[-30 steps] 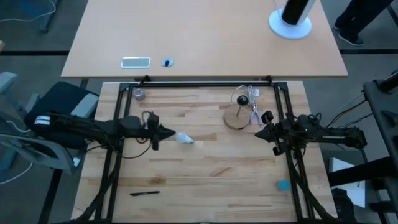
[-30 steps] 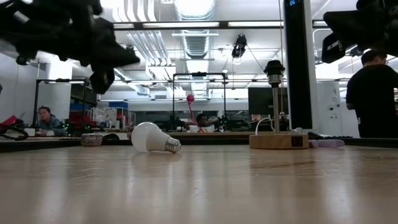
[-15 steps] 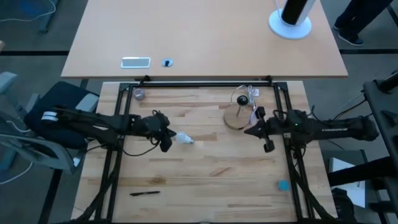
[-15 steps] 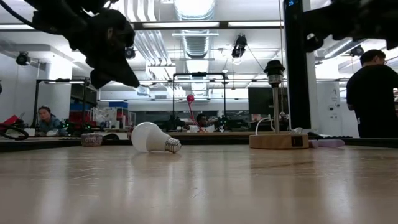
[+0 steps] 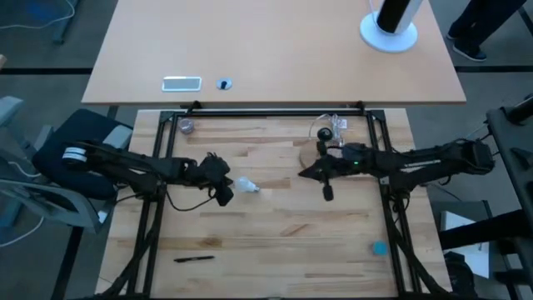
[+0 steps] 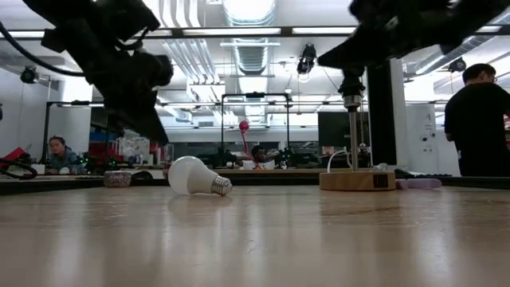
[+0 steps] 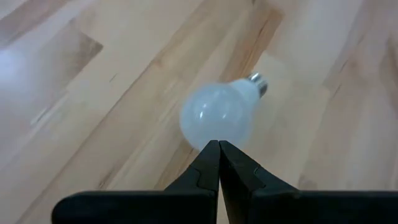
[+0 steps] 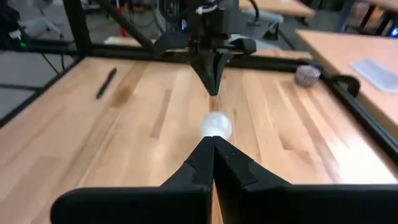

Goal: Screw lightbulb
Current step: Insert the lightbulb on the lamp

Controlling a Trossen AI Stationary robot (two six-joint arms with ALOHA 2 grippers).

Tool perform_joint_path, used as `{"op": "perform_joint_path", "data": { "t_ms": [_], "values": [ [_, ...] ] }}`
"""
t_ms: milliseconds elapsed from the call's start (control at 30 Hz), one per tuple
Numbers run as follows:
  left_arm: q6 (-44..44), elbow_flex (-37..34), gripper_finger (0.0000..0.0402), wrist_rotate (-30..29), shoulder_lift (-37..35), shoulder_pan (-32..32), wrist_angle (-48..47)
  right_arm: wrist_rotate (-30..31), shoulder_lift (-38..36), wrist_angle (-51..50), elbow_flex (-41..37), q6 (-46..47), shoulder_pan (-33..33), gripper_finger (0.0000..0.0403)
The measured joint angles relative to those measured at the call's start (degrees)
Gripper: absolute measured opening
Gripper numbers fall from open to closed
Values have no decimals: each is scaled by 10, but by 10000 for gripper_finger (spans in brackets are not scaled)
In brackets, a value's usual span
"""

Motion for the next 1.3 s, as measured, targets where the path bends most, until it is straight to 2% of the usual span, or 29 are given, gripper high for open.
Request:
{"op": "perform_joint_path", "data": {
  "t_ms": [267,733,967,1100,1300],
  "values": [
    [0,-15,0,-18,34,0,10,0,109,-51,87,-9,0,9],
    [52,-23,0,-49,103,0,113,1,259,-80,180,5,0,145],
    [45,-23,0,-17,135,0,161,15,338,-166,247,6,0,185],
    [50,-23,0,-9,158,0,222,15,374,-213,279,5,1,198],
    [61,-22,0,24,189,0,293,12,393,-262,302,4,2,207]
  ]
}}
